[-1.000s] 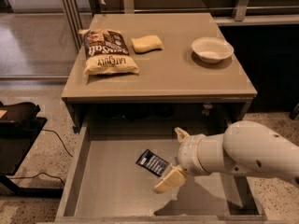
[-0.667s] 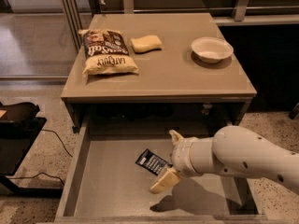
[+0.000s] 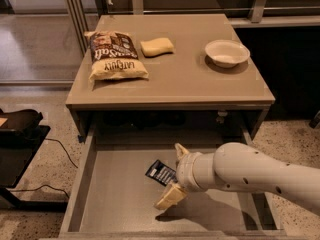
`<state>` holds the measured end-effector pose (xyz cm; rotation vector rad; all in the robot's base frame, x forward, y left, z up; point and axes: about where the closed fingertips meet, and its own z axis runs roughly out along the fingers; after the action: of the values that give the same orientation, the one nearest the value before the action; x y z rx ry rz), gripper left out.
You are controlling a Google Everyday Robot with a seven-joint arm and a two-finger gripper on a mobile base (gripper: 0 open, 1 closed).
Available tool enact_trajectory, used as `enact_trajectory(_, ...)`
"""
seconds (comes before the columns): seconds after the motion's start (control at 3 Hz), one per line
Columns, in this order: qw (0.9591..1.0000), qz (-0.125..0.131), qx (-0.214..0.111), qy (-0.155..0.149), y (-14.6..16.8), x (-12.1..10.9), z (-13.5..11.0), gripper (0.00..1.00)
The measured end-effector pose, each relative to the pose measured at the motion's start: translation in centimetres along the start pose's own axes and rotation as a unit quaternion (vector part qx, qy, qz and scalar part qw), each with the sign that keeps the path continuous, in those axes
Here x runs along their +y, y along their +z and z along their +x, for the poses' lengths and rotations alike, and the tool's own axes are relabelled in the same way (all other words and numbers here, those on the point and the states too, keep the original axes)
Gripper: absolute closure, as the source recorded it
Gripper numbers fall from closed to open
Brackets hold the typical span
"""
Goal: Pick rxbar blueberry from top drawer and place on counter
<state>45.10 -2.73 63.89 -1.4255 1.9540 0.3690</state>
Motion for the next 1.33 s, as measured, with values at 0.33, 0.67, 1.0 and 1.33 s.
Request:
enact_trajectory(0.33,0.9999,-0.009,0.002,0.007,1.6,0.0,0.9,0.00)
enact_trajectory(0.67,0.9994,-0.014,0.004,0.031,2.3,-0.6,2.6,0.00)
enact_trajectory(1.0,0.9984,-0.016,0.003,0.054,2.8,-1.1,4.0,0.00)
enact_trajectory(1.33,0.9972,-0.019,-0.004,0.072,3.0,-1.1,4.5,0.00)
